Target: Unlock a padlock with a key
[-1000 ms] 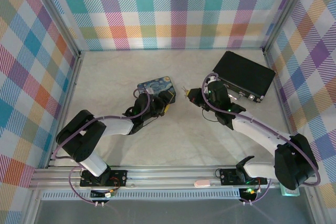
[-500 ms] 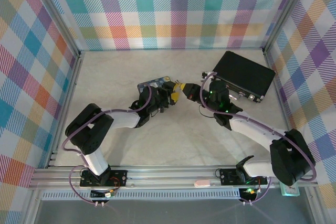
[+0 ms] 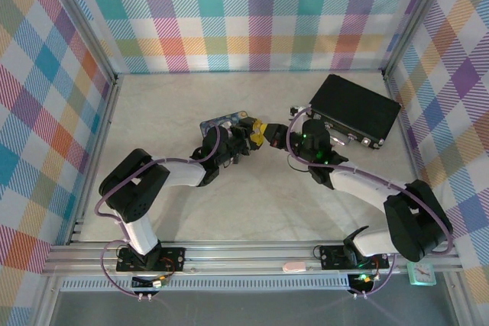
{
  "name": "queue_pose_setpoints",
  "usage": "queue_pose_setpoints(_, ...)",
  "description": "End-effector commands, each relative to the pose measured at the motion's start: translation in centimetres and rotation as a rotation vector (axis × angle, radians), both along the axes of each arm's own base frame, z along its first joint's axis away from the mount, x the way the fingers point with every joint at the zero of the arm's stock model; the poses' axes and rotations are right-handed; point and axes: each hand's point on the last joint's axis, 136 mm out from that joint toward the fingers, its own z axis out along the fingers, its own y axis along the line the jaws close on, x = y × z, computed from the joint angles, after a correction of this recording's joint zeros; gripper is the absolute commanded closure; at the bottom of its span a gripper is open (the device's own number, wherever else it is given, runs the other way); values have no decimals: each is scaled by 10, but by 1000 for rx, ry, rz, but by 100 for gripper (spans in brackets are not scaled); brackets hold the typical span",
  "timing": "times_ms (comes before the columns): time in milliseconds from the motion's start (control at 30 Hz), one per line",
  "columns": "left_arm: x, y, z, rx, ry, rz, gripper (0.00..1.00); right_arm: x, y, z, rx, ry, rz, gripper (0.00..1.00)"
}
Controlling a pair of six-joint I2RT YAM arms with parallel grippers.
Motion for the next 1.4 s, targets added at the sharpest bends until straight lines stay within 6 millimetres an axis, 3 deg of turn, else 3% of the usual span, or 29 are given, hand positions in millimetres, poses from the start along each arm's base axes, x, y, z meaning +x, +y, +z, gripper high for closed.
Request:
queue_pose_setpoints(0, -5, -15, 23, -104, -26, -40, 55, 2, 3, 14, 39, -70, 15, 100)
queue_pose_setpoints(200, -6, -13, 18, -108, -10, -35, 57, 3, 2, 13, 30, -74, 9, 100)
queue_pose_setpoints(633, -3, -11, 4, -94, -14, -18, 99, 0, -4, 16, 28, -75, -14, 100)
queue_pose_setpoints(667, -2, -10, 1, -75, -26, -17, 100, -1, -7, 12, 9, -56, -26, 95)
queue_pose_setpoints(833, 4, -3, -11, 36, -96, -19, 100, -6, -27, 19, -63, -70, -92, 48)
queue_pose_setpoints(933, 8, -2, -17, 108, -138, -38, 100, -11, -44, 23, -123, -81, -145, 31)
queue_pose_setpoints(1067, 14, -3, -7, 247, -288, -95, 100, -15, -60, 23, -192, -83, -178, 21)
queue_pose_setpoints(1167, 9, -2, 3, 493, -409, -176, 100, -16, -69, 20, -221, -76, -187, 19)
queue_pose_setpoints(1300, -1, 18, 29, 832, -576, -204, 100, -17, -75, 17, -240, -81, -185, 18)
queue_pose_setpoints(1367, -7, 24, 42, 918, -659, -215, 100, -18, -72, 17, -237, -84, -156, 18)
